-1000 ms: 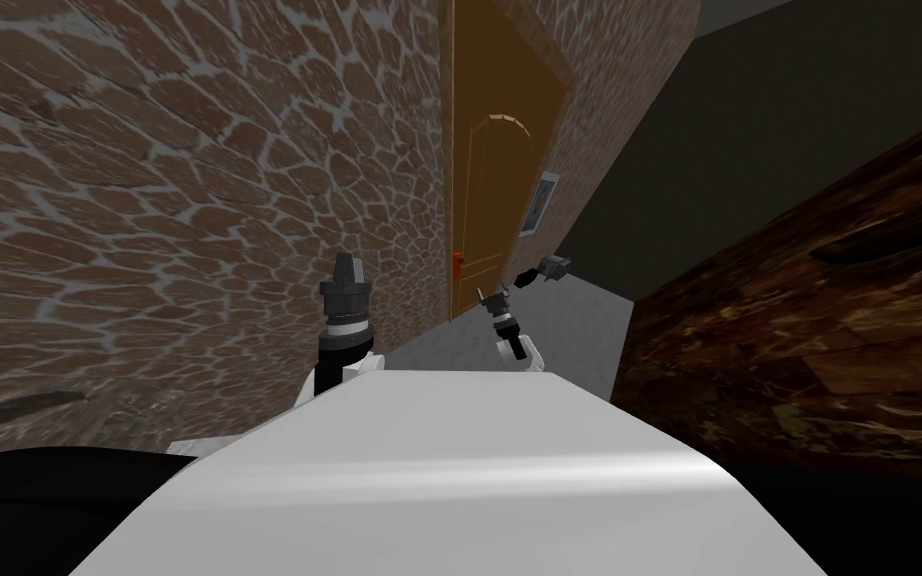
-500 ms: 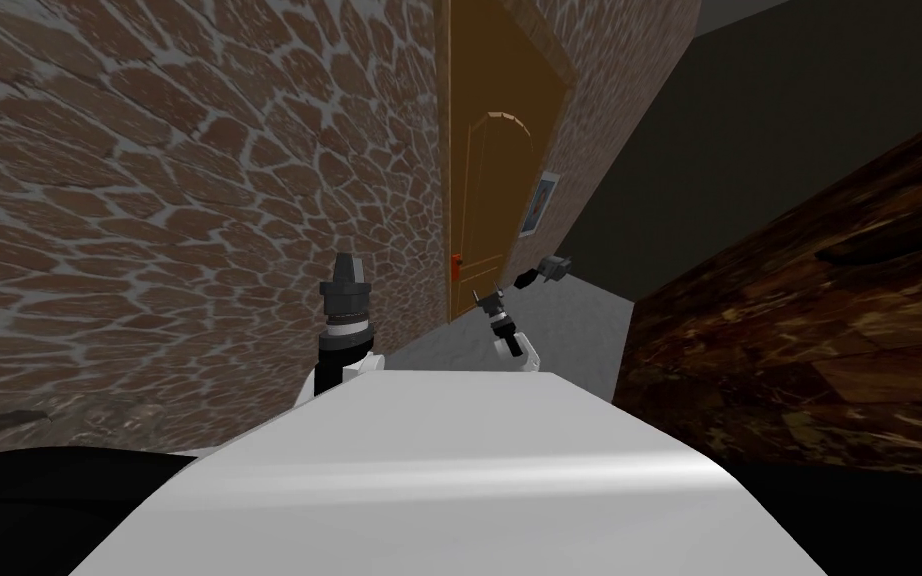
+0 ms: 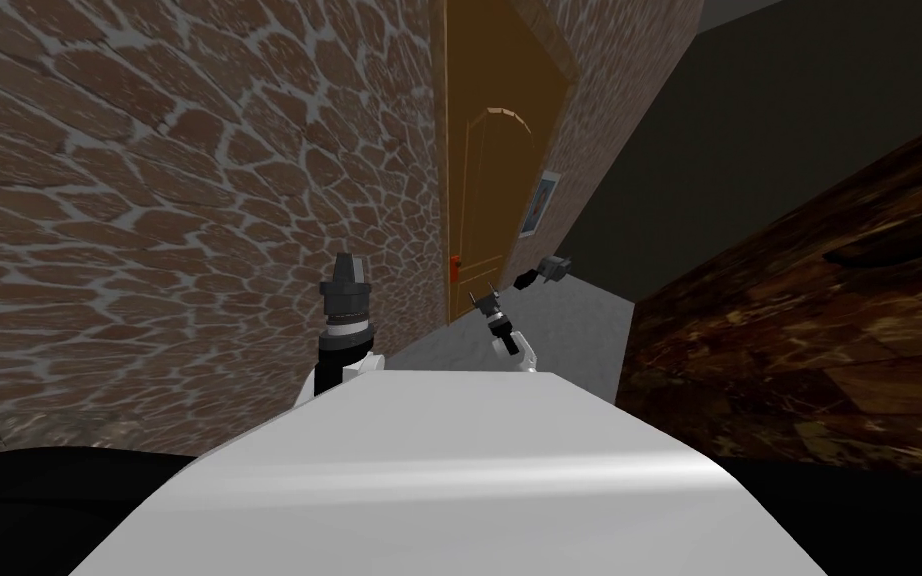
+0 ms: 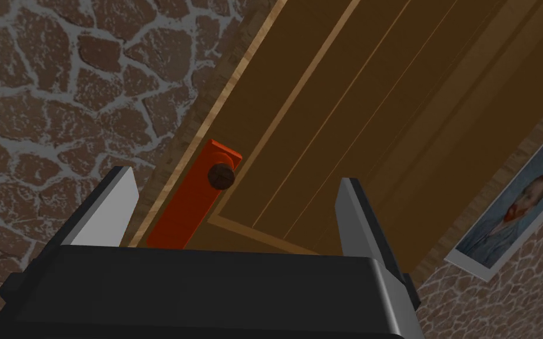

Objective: Pull the door open

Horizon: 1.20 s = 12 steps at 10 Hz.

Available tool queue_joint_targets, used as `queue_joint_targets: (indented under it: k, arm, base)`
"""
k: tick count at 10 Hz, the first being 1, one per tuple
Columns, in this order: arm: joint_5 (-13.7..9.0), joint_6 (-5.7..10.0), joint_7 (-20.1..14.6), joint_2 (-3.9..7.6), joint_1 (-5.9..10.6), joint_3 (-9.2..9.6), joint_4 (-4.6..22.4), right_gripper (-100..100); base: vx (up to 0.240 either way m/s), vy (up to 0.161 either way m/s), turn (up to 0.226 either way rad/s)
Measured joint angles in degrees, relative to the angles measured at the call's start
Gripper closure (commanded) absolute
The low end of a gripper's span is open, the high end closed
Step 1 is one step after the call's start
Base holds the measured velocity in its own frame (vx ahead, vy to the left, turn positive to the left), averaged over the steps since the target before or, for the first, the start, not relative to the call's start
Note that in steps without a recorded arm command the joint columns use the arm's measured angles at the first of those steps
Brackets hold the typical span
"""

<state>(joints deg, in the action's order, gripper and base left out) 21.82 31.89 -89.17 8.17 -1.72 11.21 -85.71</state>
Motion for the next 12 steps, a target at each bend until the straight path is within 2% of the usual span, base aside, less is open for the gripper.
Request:
queue_joint_targets:
  k: [7, 10, 12]
  arm:
    - [2.7, -0.28, -9.9, 0.76, 3.42, 1.35, 5.6, -100]
    - [4.0, -0.59, -14.0, 0.69, 4.68, 2.1, 7.8, -100]
    - [5.0, -0.48, -17.1, 0.74, 5.96, 2.51, 10.1, -100]
  base:
    - [0.069, -0.009, -0.011]
    - [0.07, -0.011, -0.009]
    - [0.085, -0.012, -0.007]
